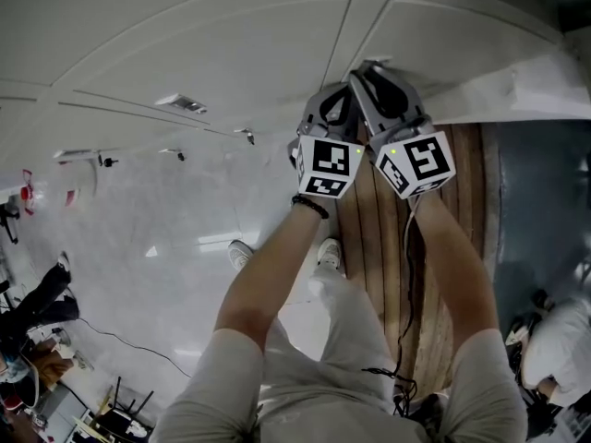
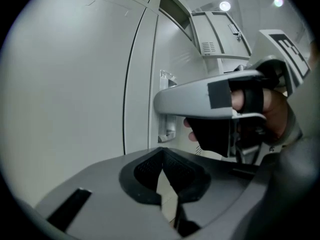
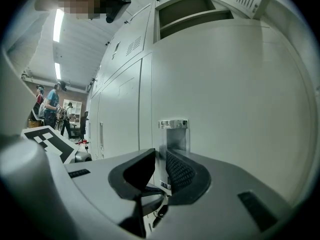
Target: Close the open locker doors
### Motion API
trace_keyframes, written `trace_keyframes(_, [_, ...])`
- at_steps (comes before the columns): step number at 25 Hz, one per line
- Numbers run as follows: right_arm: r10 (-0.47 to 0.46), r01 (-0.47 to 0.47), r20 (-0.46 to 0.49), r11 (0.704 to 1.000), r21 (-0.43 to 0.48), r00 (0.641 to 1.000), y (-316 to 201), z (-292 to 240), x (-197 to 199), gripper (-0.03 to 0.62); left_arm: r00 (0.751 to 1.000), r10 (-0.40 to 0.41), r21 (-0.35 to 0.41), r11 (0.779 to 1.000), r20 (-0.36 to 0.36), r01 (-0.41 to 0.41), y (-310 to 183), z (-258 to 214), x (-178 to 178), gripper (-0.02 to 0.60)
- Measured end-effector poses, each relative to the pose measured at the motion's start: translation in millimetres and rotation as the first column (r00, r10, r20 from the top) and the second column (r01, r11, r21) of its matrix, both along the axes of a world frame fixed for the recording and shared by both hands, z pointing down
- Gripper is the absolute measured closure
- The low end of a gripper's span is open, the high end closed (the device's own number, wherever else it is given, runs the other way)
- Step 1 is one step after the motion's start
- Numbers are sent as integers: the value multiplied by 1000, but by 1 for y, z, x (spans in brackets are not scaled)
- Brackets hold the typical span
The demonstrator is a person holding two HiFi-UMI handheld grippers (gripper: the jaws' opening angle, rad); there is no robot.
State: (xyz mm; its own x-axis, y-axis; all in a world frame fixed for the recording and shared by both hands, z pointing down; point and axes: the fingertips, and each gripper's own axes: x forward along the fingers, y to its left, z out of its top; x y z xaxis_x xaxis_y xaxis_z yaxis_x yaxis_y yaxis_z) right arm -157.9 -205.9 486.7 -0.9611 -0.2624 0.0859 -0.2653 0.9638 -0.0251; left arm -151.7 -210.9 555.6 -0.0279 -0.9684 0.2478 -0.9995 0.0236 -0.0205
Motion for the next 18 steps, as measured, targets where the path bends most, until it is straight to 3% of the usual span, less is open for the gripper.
trace_keyframes(4, [54, -54, 6, 998, -22, 999, -5, 1, 6, 537, 1000, 18, -27, 999, 6, -18, -2, 6, 0, 578])
trace_keyframes(6, [85, -85, 10, 996, -41, 996, -5, 3, 15, 585, 999, 29, -31, 999, 24, -29, -2, 8, 1, 578])
trace_keyframes(9, [115, -114, 13, 991, -63, 993, 1, 6, 36, 585, 998, 43, -41, 998, 48, -41, -2, 9, 1, 578])
trace_keyframes(14, [188, -185, 20, 976, -112, 982, 16, -18, 99, 585, 994, 94, -61, 994, 55, -90, 18, -12, 5, 577])
trace_keyframes(18, [259, -253, 21, 957, -143, 966, 31, -67, 160, 585, 989, 147, -47, 988, 33, -146, 45, -71, 29, 577])
